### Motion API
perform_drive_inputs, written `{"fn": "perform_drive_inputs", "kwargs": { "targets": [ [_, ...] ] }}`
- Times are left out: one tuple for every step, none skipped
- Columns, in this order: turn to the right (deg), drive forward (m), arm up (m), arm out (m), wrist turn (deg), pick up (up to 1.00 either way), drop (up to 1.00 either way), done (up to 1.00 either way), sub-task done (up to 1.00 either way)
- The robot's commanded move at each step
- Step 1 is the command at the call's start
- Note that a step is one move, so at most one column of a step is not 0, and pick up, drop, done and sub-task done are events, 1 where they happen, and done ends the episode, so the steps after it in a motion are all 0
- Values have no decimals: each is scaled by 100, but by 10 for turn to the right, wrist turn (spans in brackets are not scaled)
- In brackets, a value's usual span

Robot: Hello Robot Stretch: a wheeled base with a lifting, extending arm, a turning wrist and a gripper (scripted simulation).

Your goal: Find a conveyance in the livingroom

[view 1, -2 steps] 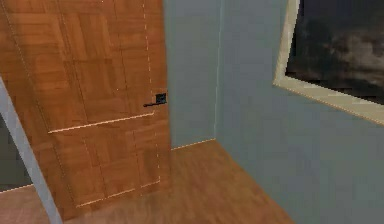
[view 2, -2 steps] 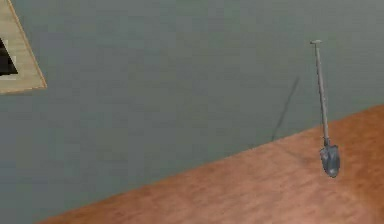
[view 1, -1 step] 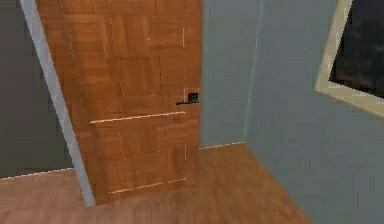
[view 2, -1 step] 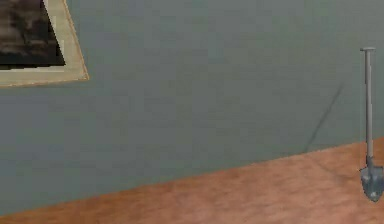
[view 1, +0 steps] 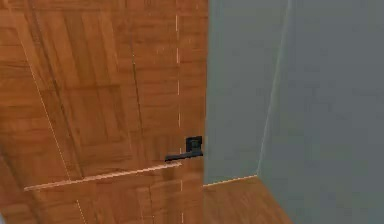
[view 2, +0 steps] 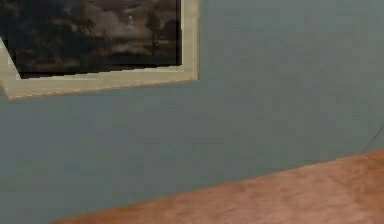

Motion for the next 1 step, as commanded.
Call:
{"fn": "perform_drive_inputs", "kwargs": {
  "targets": [
    [-450,0,0,0,0,0,0,0,0]
  ]
}}
